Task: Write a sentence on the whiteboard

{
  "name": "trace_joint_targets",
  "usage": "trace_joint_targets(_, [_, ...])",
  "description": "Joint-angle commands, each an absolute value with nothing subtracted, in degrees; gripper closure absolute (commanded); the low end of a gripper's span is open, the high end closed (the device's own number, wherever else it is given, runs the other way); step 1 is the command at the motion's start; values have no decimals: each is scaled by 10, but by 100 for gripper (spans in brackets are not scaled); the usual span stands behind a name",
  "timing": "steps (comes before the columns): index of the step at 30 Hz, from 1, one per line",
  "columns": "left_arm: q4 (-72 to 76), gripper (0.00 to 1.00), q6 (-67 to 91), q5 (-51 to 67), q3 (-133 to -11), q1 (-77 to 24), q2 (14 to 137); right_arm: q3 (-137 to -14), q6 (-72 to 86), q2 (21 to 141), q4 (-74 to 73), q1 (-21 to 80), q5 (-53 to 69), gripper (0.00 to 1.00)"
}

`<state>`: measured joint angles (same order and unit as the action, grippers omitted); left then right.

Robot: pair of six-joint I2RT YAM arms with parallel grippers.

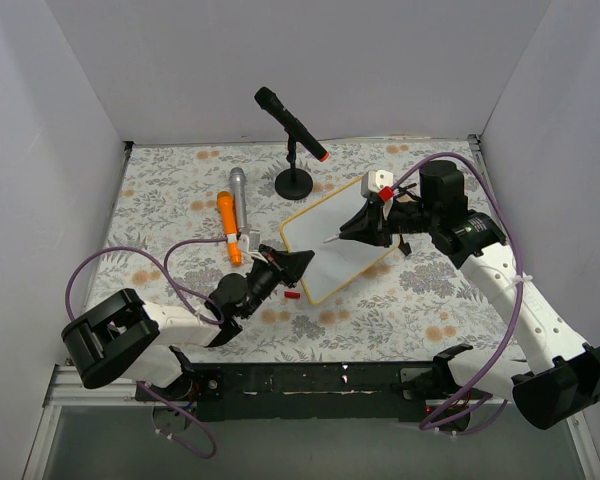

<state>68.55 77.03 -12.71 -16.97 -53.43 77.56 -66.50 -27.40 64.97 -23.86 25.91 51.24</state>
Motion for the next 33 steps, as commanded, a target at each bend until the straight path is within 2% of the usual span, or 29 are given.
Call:
trace_joint_targets(1, [738,100,745,-139,-209,-535,758,-684,-272,643,-232,255,537,99])
trace_joint_targets(13, [755,100,780,-107,-195,-535,757,-682,-217,671,-188,248,572,99])
trace_joint_targets(33, [848,100,869,-95,-154,-535,776,-639,-221,625,-181,233,591,99])
